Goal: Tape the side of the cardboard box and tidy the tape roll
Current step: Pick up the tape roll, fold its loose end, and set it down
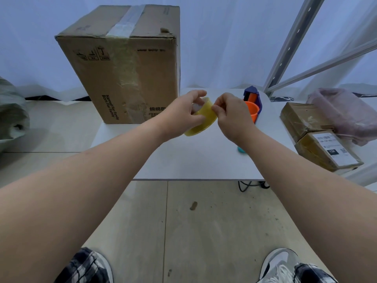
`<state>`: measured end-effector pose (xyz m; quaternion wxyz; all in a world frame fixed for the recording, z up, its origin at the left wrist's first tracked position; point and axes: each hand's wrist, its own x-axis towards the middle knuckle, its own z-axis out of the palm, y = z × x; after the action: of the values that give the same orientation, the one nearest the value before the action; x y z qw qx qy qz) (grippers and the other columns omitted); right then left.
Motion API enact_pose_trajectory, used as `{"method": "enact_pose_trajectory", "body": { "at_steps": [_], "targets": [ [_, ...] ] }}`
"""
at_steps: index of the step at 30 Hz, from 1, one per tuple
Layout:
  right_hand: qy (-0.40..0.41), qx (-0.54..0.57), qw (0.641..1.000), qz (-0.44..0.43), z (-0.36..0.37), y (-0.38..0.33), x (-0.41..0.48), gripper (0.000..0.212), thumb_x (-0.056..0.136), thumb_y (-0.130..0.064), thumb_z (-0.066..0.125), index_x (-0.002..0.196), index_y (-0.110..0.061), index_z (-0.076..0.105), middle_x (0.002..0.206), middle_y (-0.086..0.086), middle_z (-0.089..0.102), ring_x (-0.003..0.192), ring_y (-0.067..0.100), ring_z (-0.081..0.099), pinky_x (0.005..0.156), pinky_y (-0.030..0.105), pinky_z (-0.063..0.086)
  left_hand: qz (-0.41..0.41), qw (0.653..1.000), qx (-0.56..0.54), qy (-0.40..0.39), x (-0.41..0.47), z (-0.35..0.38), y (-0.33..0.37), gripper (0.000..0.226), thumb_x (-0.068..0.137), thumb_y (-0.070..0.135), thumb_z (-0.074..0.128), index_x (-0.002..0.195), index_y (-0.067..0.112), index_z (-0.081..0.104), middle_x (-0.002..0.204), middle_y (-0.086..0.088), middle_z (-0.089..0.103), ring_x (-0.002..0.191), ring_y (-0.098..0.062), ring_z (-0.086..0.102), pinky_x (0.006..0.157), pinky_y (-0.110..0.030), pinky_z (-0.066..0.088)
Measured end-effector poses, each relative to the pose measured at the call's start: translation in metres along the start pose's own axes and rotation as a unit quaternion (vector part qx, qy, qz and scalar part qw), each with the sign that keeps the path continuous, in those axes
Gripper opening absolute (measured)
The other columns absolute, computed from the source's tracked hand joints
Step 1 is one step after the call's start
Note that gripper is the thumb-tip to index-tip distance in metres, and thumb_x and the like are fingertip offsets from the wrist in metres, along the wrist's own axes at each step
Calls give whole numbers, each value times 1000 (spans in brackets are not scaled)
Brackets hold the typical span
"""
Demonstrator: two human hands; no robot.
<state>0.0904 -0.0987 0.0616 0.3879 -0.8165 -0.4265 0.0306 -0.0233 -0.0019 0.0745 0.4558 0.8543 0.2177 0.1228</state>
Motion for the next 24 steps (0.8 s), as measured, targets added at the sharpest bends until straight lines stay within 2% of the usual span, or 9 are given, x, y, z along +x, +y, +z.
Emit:
{"method": "enact_pose_trajectory", "body": {
  "at_steps": [2, 4, 7, 11, 13, 16, 18, 21, 24],
  "targets": [
    [16, 23, 1000, 9, -5, 1, 1, 12, 93, -9, 50, 99, -3, 57, 90, 5, 58, 82, 16, 51, 68, 24, 41, -7, 999, 40, -3, 1, -2, -2, 42, 92, 24, 59, 131, 16, 48, 111, -1, 63, 96, -19, 61, 77, -27, 50],
    [8, 43, 999, 8, -8, 0, 2, 12, 93, -9, 49, 100, -2, 57, 89, 5, 57, 81, 16, 51, 65, 23, 41, -1, 995, 103, -3, 3, -3, -4, 29, 92, 31, 57, 112, 9, 61, 97, -9, 67, 89, -26, 62, 77, -36, 52],
    [-44, 65, 997, 0, -7, -1, 2, 12, 93, -9, 49, 99, -2, 57, 92, 9, 59, 80, 17, 51, 63, 22, 42, 2, 984, 177, 11, 5, -1, -7, 27, 93, 31, 55, 97, 6, 63, 78, -5, 59, 74, -24, 55, 66, -33, 44],
    [-63, 148, 987, 29, -12, 3, 0, 8, 93, -8, 50, 89, -9, 56, 79, 5, 58, 64, 11, 48, 57, 17, 42, 1, 977, 214, 26, 13, 2, -8, 26, 94, 32, 53, 97, 7, 62, 81, -5, 59, 73, -22, 54, 62, -30, 43],
    [-68, 165, 983, 47, -17, 9, 0, 8, 92, -9, 52, 87, -10, 58, 74, -1, 59, 65, 8, 51, 56, 12, 44, 0, 971, 237, 38, 18, 3, -7, 26, 95, 31, 52, 96, 7, 61, 79, -4, 56, 71, -21, 52, 56, -27, 38],
    [-31, 160, 984, 73, -26, 22, 8, 5, 88, -13, 59, 87, -18, 59, 73, -3, 61, 71, 7, 58, 63, 19, 46, 7, 965, 261, 24, 26, 5, -2, 24, 95, 30, 51, 103, 9, 60, 88, -6, 60, 77, -24, 55, 65, -32, 44],
    [-28, 159, 982, 101, -32, 28, 15, 16, 88, -12, 61, 100, -20, 56, 75, 2, 60, 67, 12, 58, 58, 22, 47, 20, 956, 294, 12, 34, 7, 3, 25, 96, 30, 51, 107, 10, 59, 93, -8, 62, 79, -24, 55, 69, -34, 46],
    [-40, 160, 978, 126, -37, 32, 29, 17, 91, -8, 56, 106, -7, 64, 74, 4, 59, 58, 14, 58, 54, 21, 56, 42, 945, 324, 7, 49, 10, 8, 23, 96, 30, 49, 106, 11, 58, 87, -2, 55, 75, -20, 50, 61, -29, 36],
    [-53, 146, 979, 134, -32, 38, 42, 21, 88, -21, 63, 93, -1, 66, 75, 5, 64, 64, 13, 63, 71, 28, 58, 51, 937, 345, -5, 62, 15, 6, 22, 97, 30, 47, 107, 12, 55, 88, 0, 53, 76, -19, 49, 61, -27, 33]
  ]
}}
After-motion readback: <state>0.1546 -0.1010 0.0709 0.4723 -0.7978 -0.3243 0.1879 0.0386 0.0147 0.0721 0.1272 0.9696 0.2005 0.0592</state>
